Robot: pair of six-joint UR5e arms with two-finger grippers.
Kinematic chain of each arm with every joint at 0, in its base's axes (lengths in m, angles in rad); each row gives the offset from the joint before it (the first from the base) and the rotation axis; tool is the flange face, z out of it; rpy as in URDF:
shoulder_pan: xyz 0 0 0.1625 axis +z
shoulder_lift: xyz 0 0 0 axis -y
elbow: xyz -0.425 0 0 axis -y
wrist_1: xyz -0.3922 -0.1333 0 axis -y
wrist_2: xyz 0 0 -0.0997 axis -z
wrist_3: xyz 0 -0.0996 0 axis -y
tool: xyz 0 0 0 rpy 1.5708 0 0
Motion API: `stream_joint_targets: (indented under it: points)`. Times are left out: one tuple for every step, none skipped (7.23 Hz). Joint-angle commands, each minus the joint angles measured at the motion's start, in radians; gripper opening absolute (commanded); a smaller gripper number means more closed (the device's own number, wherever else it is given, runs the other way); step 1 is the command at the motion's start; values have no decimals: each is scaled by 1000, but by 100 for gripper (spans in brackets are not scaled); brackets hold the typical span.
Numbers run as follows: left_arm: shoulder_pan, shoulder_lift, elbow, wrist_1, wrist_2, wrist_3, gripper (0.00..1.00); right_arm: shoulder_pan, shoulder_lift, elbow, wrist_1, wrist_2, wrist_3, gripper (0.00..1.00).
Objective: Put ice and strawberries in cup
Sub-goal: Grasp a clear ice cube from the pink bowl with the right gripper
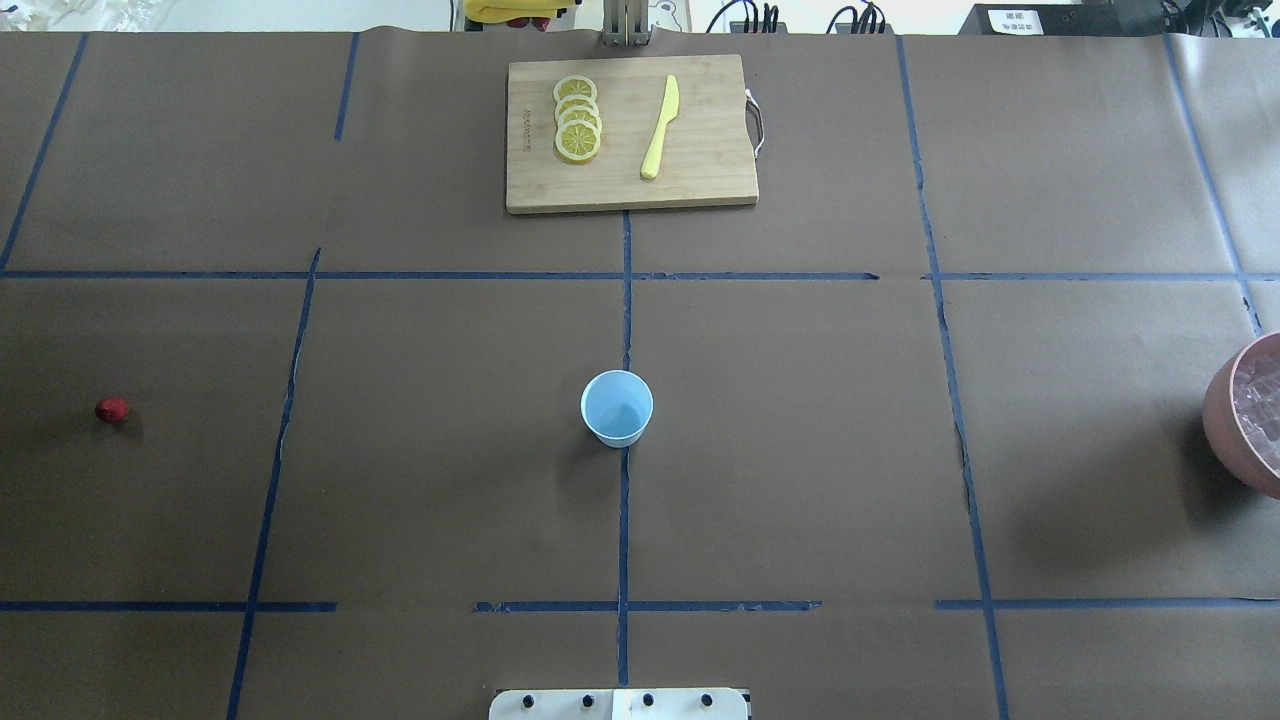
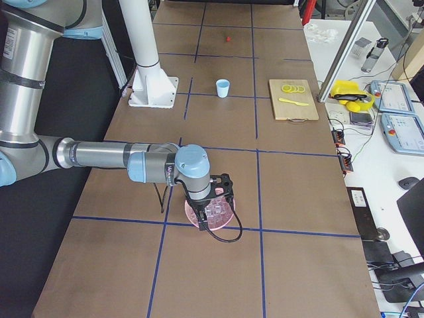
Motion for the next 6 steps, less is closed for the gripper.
stream_joint_targets:
  points:
    - [0, 1, 1, -1, -1, 0, 100, -11, 3, -10, 92, 19, 19, 100]
    - [0, 1, 1, -1, -1, 0, 100, -46, 5, -10, 100, 44, 48, 100]
    - [0, 1, 1, -1, -3, 0, 100, -138, 64, -10, 103, 46, 153, 100]
    - [0, 1, 1, -1, -3, 0, 100, -198, 69, -10, 117, 43, 262, 100]
    - [0, 1, 3, -1, -4, 0, 100, -231, 66, -28, 164, 20, 272, 100]
    - [0, 1, 3, -1, -6, 0, 100, -269, 65, -46, 195, -23, 272, 100]
